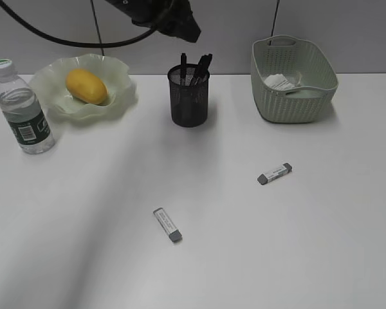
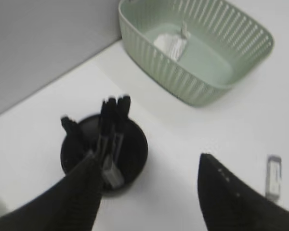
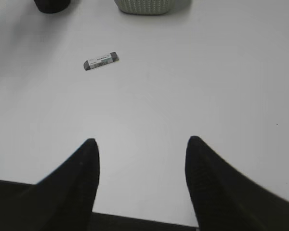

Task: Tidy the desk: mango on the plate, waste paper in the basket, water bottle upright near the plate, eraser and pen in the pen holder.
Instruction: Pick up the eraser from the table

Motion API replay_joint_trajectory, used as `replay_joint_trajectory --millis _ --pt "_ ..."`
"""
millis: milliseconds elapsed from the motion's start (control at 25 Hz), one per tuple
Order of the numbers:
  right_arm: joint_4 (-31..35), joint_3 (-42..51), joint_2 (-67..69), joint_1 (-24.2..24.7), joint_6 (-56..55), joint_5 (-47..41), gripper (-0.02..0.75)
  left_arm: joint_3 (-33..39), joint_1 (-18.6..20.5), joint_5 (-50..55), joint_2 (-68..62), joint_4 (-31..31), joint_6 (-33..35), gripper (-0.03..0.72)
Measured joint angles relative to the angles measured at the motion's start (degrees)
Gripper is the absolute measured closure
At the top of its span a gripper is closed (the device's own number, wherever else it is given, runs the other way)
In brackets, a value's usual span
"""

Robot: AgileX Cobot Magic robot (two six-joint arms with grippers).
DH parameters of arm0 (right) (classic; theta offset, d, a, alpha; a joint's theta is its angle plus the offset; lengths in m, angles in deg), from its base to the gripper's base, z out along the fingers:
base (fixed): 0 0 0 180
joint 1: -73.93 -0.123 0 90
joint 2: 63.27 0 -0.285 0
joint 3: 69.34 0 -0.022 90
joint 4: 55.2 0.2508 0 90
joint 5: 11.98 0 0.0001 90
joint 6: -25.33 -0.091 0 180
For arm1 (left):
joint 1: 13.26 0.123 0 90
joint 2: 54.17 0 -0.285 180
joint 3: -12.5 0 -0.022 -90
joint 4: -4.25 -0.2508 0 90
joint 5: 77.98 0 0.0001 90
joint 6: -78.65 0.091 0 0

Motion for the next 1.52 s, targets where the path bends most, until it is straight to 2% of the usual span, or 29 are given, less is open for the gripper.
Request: replay_joint_trajectory --millis 120,280,440,640,840,1080,1520 --pt "0.0 0.0 0.0 0.0 0.0 0.0 0.281 0.0 0.0 10.1 1.6 -8.1 -7.5 0.211" --pt "0.0 0.0 0.0 0.0 0.0 0.0 0.281 0.0 0.0 21.1 3.0 -15.5 -15.2 0.211" --pt "0.0 0.0 0.0 0.0 0.0 0.1 0.281 0.2 0.0 23.1 4.9 -17.7 -19.5 0.211" --pt "0.0 0.0 0.0 0.0 0.0 0.1 0.281 3.3 0.0 23.1 8.6 -18.5 -21.2 0.211" --pt "0.0 0.0 0.0 0.0 0.0 0.1 0.281 12.7 0.4 23.1 15.7 -18.9 -21.9 0.211" --pt "0.0 0.0 0.0 0.0 0.0 0.1 0.281 26.4 2.9 23.2 28.3 -19.6 -21.9 0.211" --pt "0.0 0.0 0.0 0.0 0.0 0.1 0.281 53.6 12.5 17.8 59.3 -21.4 -22.2 0.211"
